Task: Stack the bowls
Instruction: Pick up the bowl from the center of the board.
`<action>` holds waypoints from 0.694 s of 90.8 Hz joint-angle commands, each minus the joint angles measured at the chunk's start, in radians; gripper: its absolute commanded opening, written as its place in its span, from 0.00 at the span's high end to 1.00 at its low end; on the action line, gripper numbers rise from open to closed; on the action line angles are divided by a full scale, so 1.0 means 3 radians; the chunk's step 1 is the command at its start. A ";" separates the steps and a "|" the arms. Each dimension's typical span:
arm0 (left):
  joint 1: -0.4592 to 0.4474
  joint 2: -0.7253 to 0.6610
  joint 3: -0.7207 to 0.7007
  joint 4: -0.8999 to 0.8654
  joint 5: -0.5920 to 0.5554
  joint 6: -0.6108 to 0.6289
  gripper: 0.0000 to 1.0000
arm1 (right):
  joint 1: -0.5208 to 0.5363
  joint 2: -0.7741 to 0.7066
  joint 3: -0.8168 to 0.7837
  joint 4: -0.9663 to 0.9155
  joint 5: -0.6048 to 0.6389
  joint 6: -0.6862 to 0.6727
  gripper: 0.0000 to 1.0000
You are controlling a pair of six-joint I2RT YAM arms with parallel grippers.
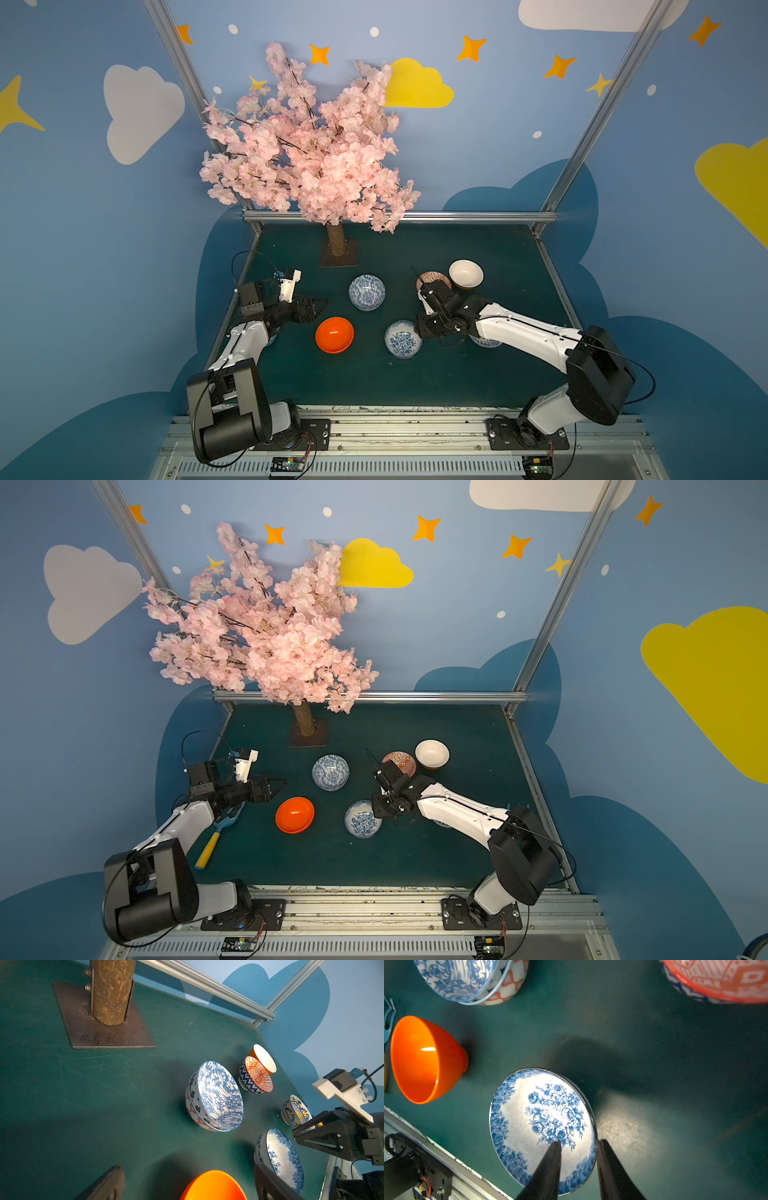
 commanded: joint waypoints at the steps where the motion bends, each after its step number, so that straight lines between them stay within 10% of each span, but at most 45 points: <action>1: -0.0004 0.0009 0.0061 -0.0035 0.0003 0.0070 0.00 | 0.0030 -0.0046 -0.0012 0.0116 -0.0018 0.0000 0.67; 63: -0.0006 -0.0002 0.0057 -0.0025 -0.0023 0.0071 0.00 | 0.0041 0.0330 0.0069 0.0033 0.0047 -0.0035 0.72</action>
